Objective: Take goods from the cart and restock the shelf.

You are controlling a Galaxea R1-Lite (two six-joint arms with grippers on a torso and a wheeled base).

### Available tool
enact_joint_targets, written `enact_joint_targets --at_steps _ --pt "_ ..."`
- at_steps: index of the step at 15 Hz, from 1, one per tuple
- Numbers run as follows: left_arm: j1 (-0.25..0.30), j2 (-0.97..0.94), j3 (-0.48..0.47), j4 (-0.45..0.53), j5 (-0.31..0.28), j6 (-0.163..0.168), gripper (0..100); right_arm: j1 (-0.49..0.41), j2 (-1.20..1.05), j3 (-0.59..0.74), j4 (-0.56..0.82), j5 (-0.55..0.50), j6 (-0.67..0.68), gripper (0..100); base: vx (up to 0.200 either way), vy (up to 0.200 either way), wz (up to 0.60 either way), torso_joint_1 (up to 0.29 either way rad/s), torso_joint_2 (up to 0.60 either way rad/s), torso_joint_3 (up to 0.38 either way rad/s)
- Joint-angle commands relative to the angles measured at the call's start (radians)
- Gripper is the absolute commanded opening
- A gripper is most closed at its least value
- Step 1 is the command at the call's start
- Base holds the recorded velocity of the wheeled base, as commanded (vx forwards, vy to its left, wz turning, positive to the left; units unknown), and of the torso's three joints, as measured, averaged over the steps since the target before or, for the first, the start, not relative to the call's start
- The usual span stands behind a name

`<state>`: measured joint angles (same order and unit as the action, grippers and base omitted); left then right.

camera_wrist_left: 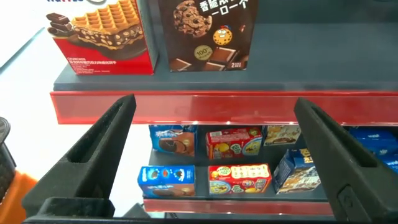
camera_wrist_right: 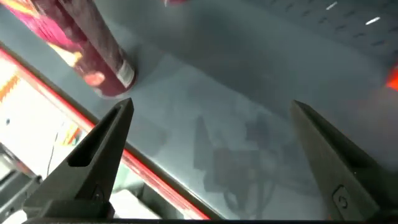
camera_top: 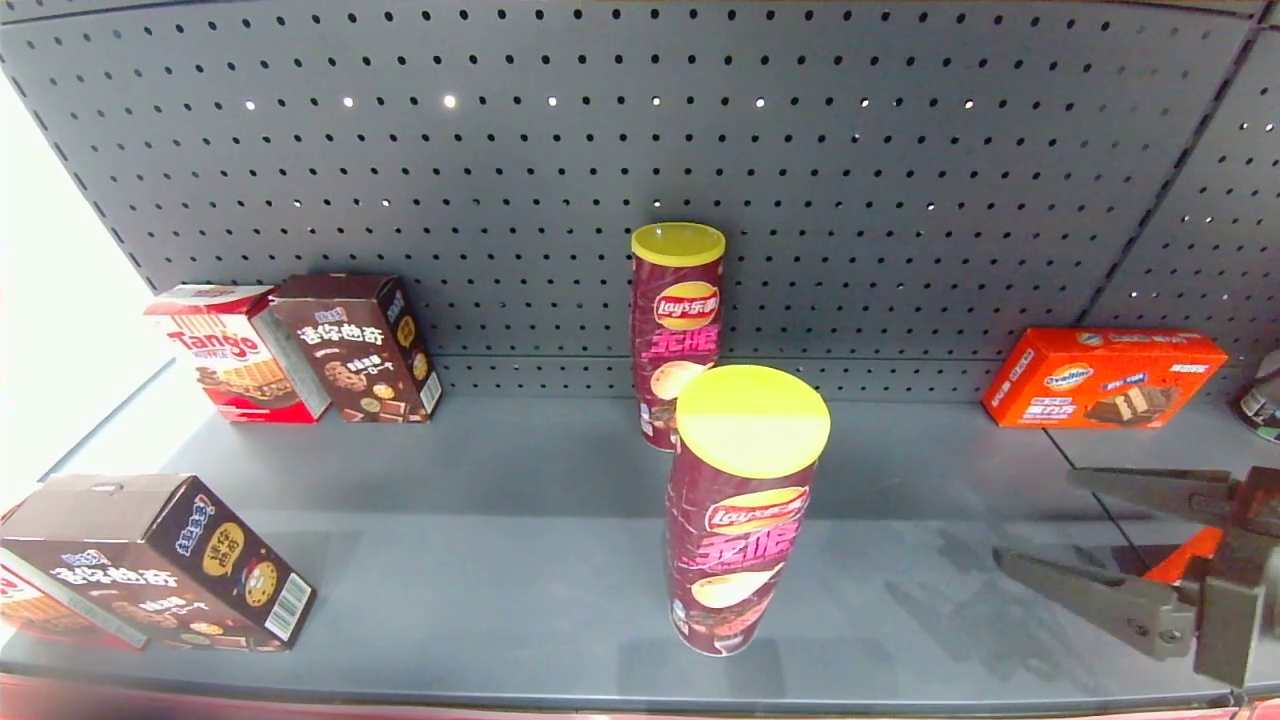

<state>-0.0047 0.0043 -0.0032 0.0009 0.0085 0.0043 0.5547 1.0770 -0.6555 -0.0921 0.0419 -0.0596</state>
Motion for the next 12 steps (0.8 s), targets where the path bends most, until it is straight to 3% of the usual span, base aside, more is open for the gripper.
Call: enact_joint_targets --at_steps 1,6,12 --pt "0.0 0.002 0.0 0.001 -0.001 0.002 100 0.041 0.109 -0.015 -0.006 -0.011 -0.002 100 0.0 0.0 0.0 0.0 0.0 0.0" --pt "0.0 0.002 0.0 0.001 -0.001 0.002 100 0.102 0.213 -0.033 -0.043 -0.04 -0.002 100 0.0 0.0 0.0 0.0 0.0 0.0" --pt "0.0 0.002 0.0 0.001 -0.001 0.002 100 0.126 0.347 -0.153 -0.044 -0.043 -0.002 100 0.0 0.0 0.0 0.0 0.0 0.0"
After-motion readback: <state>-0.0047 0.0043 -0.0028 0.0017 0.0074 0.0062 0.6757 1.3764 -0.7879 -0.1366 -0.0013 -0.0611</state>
